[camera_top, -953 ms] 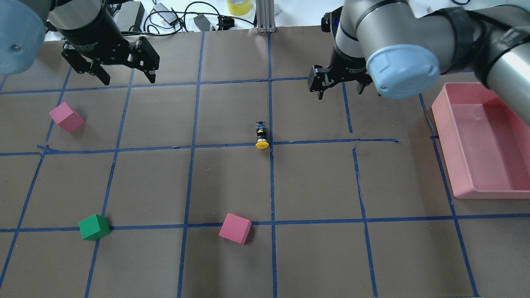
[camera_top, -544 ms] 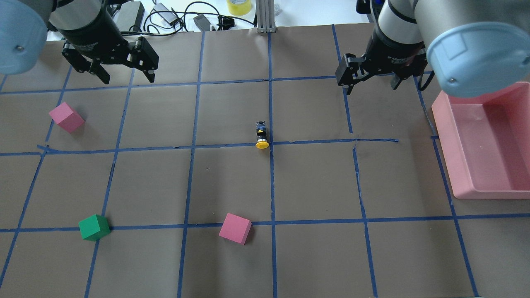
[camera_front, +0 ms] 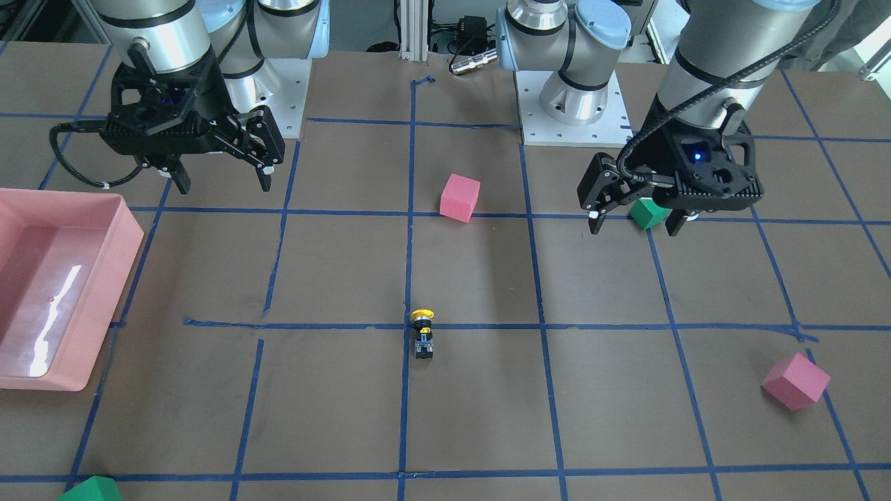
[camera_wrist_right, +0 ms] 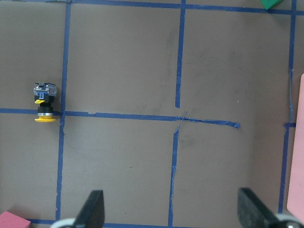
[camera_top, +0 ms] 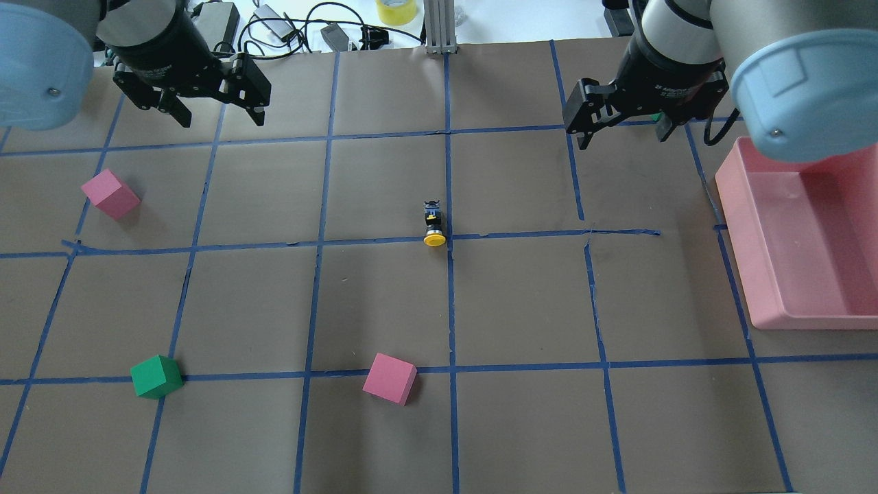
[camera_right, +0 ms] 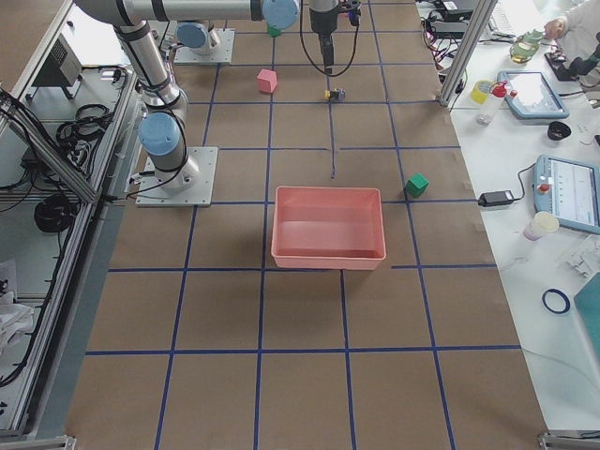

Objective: Align button upright
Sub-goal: 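Reach the left gripper down over the lying switch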

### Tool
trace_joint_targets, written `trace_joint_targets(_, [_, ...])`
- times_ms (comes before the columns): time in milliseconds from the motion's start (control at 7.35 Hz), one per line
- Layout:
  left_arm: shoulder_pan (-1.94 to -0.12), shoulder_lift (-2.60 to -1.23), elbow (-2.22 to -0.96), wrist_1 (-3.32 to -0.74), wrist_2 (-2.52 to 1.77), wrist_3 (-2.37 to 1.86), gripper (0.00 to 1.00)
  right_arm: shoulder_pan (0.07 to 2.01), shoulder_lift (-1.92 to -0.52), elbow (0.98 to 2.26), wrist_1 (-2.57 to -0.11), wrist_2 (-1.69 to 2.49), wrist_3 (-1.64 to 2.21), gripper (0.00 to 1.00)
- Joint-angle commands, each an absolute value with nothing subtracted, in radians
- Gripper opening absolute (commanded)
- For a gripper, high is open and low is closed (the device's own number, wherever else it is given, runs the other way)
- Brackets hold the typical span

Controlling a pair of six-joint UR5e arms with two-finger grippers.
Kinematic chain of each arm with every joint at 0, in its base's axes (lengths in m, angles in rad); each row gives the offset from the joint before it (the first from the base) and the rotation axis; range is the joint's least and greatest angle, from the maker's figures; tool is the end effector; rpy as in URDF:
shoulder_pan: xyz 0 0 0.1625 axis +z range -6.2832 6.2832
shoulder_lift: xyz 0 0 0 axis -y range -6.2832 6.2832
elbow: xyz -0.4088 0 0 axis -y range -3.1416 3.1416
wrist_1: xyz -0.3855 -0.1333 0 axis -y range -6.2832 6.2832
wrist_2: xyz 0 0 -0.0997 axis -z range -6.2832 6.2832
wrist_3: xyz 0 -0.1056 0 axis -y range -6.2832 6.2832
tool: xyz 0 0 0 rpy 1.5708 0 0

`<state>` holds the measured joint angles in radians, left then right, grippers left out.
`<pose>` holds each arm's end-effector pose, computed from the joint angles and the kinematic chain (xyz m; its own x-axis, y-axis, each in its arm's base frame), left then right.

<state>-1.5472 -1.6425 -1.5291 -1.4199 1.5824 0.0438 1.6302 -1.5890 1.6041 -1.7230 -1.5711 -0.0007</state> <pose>-0.1196 -0.5293 0.4659 -0.9997 0.0185 -0.0168 0.0204 0.9926 -0.1200 0.1622 -0.4824 0.4744 -0.9982 -0.0600 0.0004 -0.0595 0.9888 -0.1367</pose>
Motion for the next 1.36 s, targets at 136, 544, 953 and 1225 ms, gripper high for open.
trace_joint_targets(136, [-1.595,-1.623,-1.649,-1.416,1.586,-0.053,1.0,1.626,-1.588,1.598,-1.72,-1.58,-0.011,1.0])
trace_joint_targets(544, [-1.652,-1.635,-1.698,-1.341,1.516,-0.136,1.0,1.626,-1.589,1.598,-1.718,-1.582,-0.002,1.0])
trace_joint_targets(953, [-1.804,-1.667,-1.953,-0.832,1.528,-0.264,1.0,1.626,-1.586,1.609,-1.721,-1.571,0.002,1.0])
trace_joint_targets(1225, [-1.886,-1.724,-2.089,-0.518,1.606,-0.281,1.0,1.625,-1.585,1.609,-1.72,-1.572,0.003,1.0])
